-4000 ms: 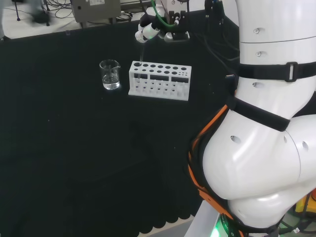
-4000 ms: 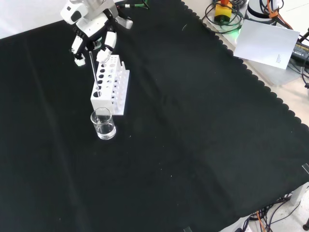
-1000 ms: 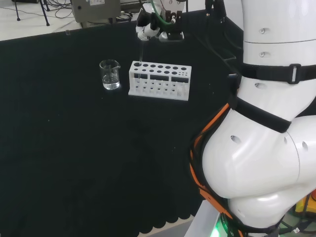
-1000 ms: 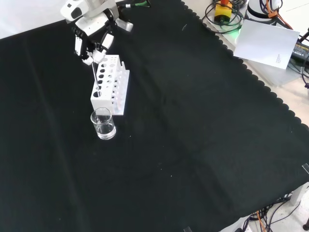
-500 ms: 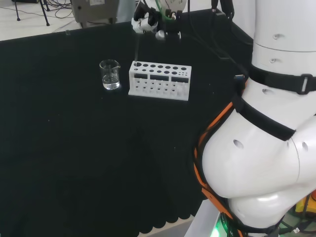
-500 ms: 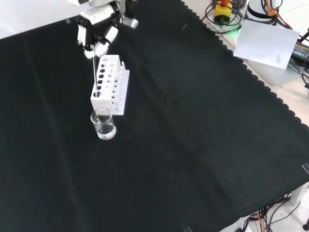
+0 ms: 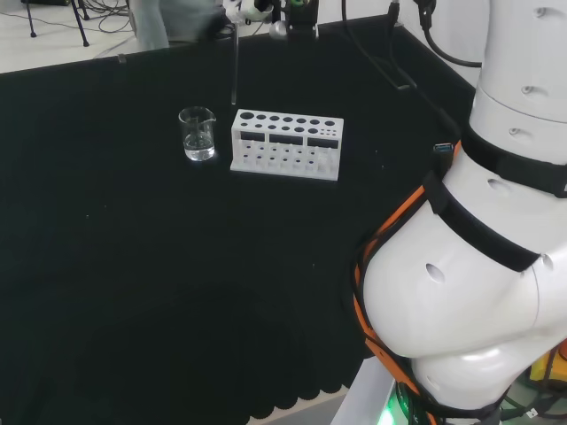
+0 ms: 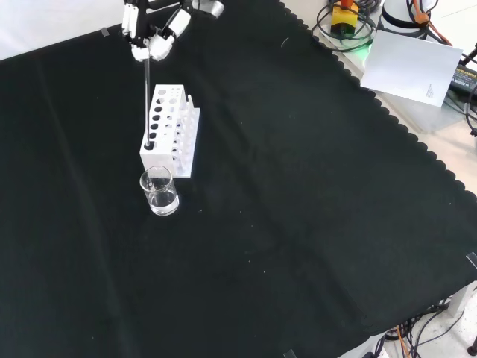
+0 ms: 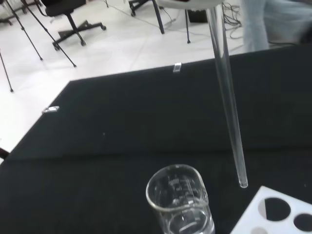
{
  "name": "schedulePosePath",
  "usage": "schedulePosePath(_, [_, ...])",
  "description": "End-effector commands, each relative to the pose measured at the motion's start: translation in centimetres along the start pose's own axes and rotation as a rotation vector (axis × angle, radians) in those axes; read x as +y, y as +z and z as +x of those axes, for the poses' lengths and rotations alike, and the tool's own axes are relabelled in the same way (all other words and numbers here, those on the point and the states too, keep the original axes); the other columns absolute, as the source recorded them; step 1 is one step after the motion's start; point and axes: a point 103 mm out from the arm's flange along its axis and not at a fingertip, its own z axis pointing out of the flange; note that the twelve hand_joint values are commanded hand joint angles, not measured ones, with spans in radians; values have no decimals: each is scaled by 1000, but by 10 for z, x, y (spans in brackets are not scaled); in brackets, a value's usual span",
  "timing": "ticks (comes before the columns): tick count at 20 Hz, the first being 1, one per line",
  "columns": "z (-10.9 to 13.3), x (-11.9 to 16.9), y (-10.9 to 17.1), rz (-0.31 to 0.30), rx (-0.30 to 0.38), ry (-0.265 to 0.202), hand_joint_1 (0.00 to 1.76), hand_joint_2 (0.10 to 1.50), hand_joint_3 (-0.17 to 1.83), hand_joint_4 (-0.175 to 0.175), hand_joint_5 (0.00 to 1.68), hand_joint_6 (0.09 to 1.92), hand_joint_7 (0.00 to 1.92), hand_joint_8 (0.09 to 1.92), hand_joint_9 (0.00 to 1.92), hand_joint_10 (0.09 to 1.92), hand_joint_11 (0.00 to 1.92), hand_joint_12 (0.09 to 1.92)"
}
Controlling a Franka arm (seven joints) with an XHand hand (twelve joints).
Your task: Take the glass rod from the white test tube rack.
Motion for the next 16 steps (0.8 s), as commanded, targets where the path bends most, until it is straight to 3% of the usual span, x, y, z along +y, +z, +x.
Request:
schedulePosePath(1, [19, -18, -29, 29, -56, 0, 1307, 1116, -175, -175, 1264, 247, 1156, 1058, 1714, 785, 1742, 616])
schedulePosePath(16, [51, -21, -34, 11, -68, -63, 1307, 1117, -175, -175, 1273, 223, 1151, 1069, 1725, 780, 1752, 630])
